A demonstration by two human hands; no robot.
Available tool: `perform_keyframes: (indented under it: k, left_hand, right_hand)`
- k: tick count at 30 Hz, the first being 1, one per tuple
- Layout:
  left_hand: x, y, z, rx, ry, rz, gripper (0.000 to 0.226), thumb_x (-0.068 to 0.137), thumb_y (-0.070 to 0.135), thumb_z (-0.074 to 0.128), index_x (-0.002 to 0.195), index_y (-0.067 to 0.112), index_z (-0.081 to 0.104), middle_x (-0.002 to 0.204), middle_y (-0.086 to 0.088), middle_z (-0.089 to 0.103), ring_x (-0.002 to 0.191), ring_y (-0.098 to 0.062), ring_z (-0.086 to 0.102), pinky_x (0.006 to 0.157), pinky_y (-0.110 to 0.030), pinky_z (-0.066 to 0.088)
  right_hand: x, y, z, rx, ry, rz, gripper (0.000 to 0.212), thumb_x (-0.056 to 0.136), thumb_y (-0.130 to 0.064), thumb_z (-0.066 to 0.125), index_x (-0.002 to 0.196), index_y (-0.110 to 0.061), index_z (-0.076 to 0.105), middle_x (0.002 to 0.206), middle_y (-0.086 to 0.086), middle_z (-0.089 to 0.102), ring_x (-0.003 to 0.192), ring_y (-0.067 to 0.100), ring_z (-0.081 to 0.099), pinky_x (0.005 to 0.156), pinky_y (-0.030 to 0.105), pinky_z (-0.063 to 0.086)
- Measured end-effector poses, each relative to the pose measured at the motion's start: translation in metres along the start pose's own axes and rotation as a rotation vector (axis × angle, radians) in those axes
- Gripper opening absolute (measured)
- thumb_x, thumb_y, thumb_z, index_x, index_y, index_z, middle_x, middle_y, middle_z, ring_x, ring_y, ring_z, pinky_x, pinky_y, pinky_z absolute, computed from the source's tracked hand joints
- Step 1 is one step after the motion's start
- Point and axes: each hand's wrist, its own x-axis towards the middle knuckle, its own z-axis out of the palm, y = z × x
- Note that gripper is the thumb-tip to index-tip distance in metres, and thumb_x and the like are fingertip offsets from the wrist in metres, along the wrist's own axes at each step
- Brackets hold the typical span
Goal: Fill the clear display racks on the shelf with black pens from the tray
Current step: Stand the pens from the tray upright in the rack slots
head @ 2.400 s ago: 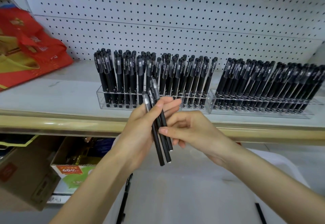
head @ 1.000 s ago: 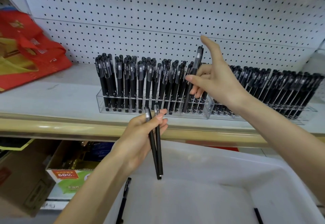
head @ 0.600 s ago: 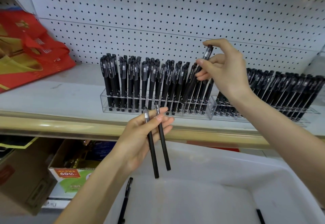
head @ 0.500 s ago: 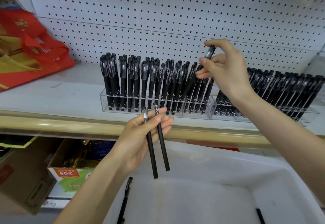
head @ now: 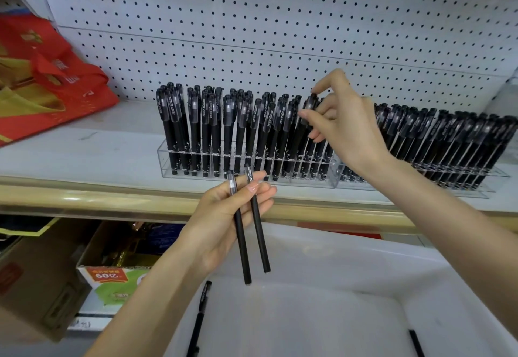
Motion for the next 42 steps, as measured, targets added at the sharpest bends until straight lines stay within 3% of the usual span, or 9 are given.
perform_keyframes:
  k: [4, 9, 14, 21, 29, 33, 35, 37, 42]
  left_hand:
    - [0.001, 0.000, 0.001, 0.001, 0.004, 0.001, 0.026, 0.092, 0.004, 0.054, 0.116, 0.001, 0.064, 0.108, -0.020, 0.070, 0.102, -0.025, 0.069, 0.084, -0.031, 0.057]
    - [0.000, 0.000, 0.001, 0.012, 0.004, 0.006, 0.026, 0.093, 0.004, 0.053, 0.117, 0.002, 0.064, 0.107, -0.020, 0.070, 0.102, -0.024, 0.069, 0.085, -0.031, 0.056]
    - [-0.003, 0.002, 0.004, -0.034, -0.003, 0.044, 0.026, 0.098, 0.007, 0.045, 0.115, 0.001, 0.063, 0.107, -0.016, 0.071, 0.104, -0.024, 0.068, 0.088, -0.032, 0.055]
    - [-0.007, 0.008, 0.023, 0.064, -0.089, 0.130, 0.028, 0.101, 0.010, 0.038, 0.118, 0.004, 0.059, 0.112, -0.009, 0.071, 0.109, -0.016, 0.066, 0.096, -0.030, 0.051]
    - [-0.012, 0.010, 0.039, 0.189, -0.181, 0.147, 0.027, 0.096, 0.013, 0.043, 0.112, 0.004, 0.063, 0.111, -0.007, 0.072, 0.105, -0.017, 0.067, 0.081, -0.024, 0.057]
    - [-0.011, 0.009, 0.041, 0.145, -0.175, 0.112, 0.026, 0.096, 0.014, 0.045, 0.107, 0.007, 0.067, 0.108, -0.009, 0.072, 0.103, -0.017, 0.068, 0.077, -0.026, 0.058]
    - [-0.008, 0.007, 0.039, 0.187, -0.106, 0.092, 0.025, 0.096, 0.017, 0.047, 0.106, 0.012, 0.070, 0.096, 0.000, 0.073, 0.084, -0.010, 0.069, 0.066, -0.021, 0.056]
    - [-0.006, 0.003, 0.037, 0.257, -0.015, 0.064, 0.024, 0.097, 0.022, 0.048, 0.109, 0.014, 0.068, 0.076, 0.006, 0.058, 0.051, -0.004, 0.044, 0.043, -0.013, 0.037]
    - [-0.004, -0.001, 0.043, 0.143, 0.042, -0.065, 0.030, 0.095, 0.040, 0.047, 0.099, 0.010, 0.050, 0.063, 0.004, 0.048, 0.039, -0.004, 0.022, 0.031, -0.014, 0.019]
  right_hand:
    - [0.000, 0.003, 0.004, -0.074, -0.064, -0.038, 0.023, 0.089, -0.018, 0.068, 0.103, -0.011, 0.051, 0.067, -0.002, 0.063, 0.054, 0.008, 0.064, 0.065, 0.040, 0.057]
    - [-0.005, 0.002, -0.001, -0.046, -0.057, 0.010, 0.026, 0.089, -0.021, 0.068, 0.109, -0.011, 0.055, 0.073, -0.002, 0.065, 0.057, 0.005, 0.066, 0.063, 0.028, 0.058]
    - [-0.027, -0.009, -0.017, 0.300, 0.088, 0.169, 0.019, 0.094, -0.016, 0.060, 0.107, -0.007, 0.049, 0.064, 0.008, 0.065, 0.048, 0.017, 0.063, 0.047, 0.026, 0.052]
    - [-0.083, -0.011, 0.013, 0.485, -0.447, 0.340, 0.014, 0.083, -0.018, 0.068, 0.077, -0.005, 0.067, 0.066, 0.011, 0.065, 0.048, 0.014, 0.061, 0.044, 0.023, 0.049]
    - [-0.085, -0.024, 0.009, 0.720, -0.481, 0.369, 0.017, 0.085, -0.014, 0.067, 0.085, 0.003, 0.063, 0.068, 0.018, 0.063, 0.045, 0.007, 0.052, 0.042, 0.016, 0.039]
    - [-0.084, -0.019, -0.002, 0.760, -0.460, 0.446, 0.012, 0.087, -0.013, 0.065, 0.082, -0.003, 0.061, 0.064, 0.005, 0.062, 0.046, 0.007, 0.051, 0.043, 0.016, 0.039]
    - [-0.083, -0.014, -0.009, 0.766, -0.405, 0.470, 0.010, 0.087, -0.009, 0.065, 0.091, -0.003, 0.058, 0.068, 0.008, 0.066, 0.047, 0.010, 0.051, 0.043, 0.018, 0.040]
    - [-0.082, -0.009, -0.016, 0.735, -0.334, 0.484, 0.031, 0.087, -0.001, 0.064, 0.114, -0.006, 0.049, 0.072, 0.015, 0.068, 0.046, 0.014, 0.052, 0.041, 0.021, 0.040]
    - [-0.072, 0.002, -0.034, 0.546, -0.196, 0.402, 0.080, 0.088, 0.009, 0.057, 0.141, -0.035, 0.018, 0.069, 0.019, 0.066, 0.045, 0.025, 0.058, 0.039, 0.026, 0.043]
